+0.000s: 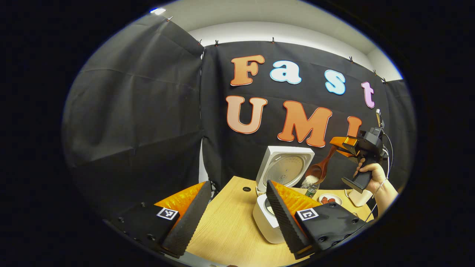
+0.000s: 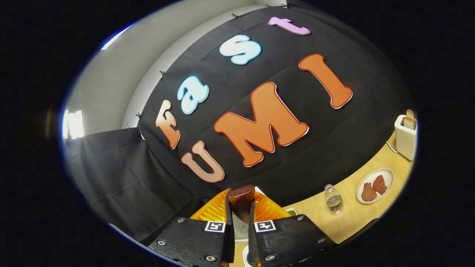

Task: Close the left gripper, press the button to open the rice cooker; take a wooden spoon from the chopstick holder with the right hand, scoop a spoonful of rice and pour it into the rice cooker, then put the wooden spoon back into the chopstick holder.

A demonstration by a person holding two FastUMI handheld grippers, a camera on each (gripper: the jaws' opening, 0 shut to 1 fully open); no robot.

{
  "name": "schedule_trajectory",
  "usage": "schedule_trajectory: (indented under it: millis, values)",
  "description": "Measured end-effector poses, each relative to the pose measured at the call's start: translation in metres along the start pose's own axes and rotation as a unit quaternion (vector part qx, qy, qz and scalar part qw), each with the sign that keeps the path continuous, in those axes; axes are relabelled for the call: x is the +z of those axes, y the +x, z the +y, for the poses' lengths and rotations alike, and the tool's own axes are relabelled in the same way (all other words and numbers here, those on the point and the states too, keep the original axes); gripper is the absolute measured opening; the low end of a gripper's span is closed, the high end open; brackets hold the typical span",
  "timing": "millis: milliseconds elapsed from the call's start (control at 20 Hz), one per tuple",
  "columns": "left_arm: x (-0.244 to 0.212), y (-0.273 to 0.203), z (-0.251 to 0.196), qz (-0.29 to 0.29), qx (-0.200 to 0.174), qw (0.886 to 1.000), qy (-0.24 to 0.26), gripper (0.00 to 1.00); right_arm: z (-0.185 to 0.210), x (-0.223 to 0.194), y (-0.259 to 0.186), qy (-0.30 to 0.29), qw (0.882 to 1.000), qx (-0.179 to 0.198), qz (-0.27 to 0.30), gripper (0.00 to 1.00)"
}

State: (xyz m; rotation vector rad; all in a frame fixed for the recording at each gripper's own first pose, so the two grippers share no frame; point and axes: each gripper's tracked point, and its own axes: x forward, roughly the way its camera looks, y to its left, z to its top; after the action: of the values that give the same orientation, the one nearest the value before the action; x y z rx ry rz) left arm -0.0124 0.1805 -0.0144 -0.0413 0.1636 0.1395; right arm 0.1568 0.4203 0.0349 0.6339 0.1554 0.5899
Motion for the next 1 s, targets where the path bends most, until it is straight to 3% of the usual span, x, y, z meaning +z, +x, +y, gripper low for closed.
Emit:
schedule_trajectory:
  millis: [1000]
  values:
    - [-0.007,0.005,0.013,0.007,0.004,1.000,-0.004,1.00,0.035,-0.018,-0.001,-0.143,0.989,0.044,0.008,0.14]
